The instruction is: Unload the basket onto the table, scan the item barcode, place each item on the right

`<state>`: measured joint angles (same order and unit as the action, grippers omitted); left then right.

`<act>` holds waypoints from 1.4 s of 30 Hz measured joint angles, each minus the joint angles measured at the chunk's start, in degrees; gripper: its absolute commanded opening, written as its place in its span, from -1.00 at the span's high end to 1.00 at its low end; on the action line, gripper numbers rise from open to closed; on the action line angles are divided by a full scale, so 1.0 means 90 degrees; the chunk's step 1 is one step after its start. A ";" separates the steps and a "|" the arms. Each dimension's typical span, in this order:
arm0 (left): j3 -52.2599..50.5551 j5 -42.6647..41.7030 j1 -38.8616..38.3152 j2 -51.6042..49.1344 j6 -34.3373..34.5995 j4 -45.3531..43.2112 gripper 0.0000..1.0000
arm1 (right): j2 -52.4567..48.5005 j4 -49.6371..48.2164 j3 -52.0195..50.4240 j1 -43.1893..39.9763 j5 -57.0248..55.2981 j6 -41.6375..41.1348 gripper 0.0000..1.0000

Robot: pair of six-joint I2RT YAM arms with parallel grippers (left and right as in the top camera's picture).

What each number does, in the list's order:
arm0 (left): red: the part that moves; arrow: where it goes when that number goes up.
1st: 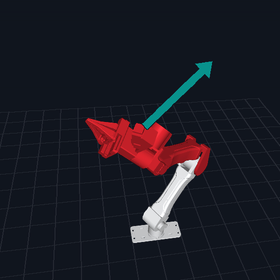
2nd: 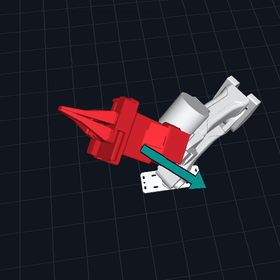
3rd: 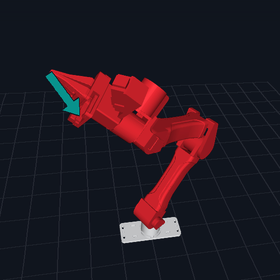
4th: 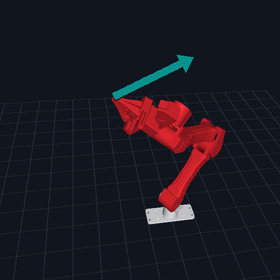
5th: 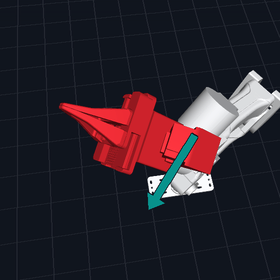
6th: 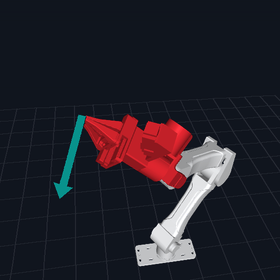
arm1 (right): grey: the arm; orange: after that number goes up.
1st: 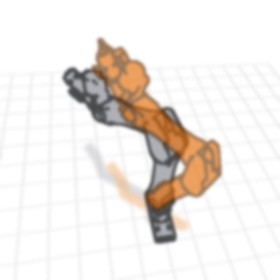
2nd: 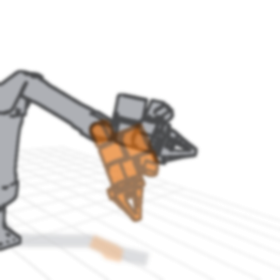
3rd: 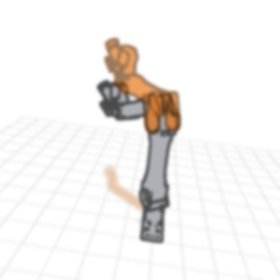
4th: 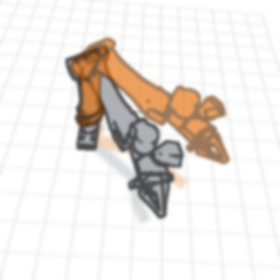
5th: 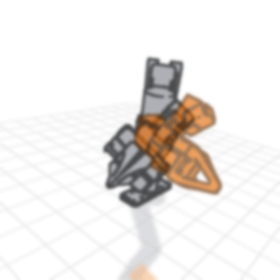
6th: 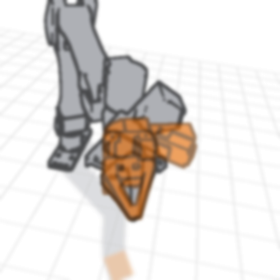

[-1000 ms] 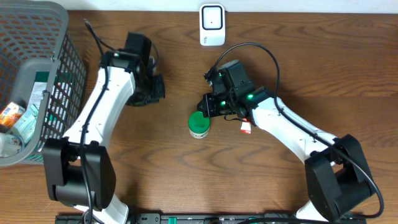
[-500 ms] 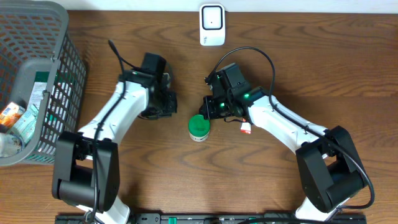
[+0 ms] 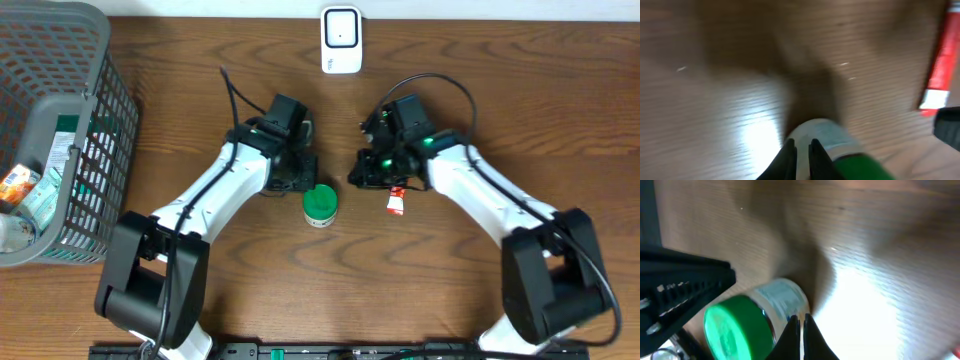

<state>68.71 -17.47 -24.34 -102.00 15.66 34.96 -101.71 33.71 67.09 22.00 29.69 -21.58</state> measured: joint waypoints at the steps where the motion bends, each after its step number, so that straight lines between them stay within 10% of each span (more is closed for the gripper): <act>1: 0.0000 -0.0027 -0.0041 0.0000 0.0027 -0.0068 0.76 | 0.0061 0.0068 0.0000 -0.0041 -0.0015 0.0039 0.98; 42: -0.0238 0.0017 0.0250 0.0000 0.0238 0.0903 0.71 | 0.0525 -0.0255 -0.0393 0.1049 -0.0928 0.0104 0.98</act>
<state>66.57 -17.32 -22.09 -102.00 17.80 43.09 -96.99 31.42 63.55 31.44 21.34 -20.64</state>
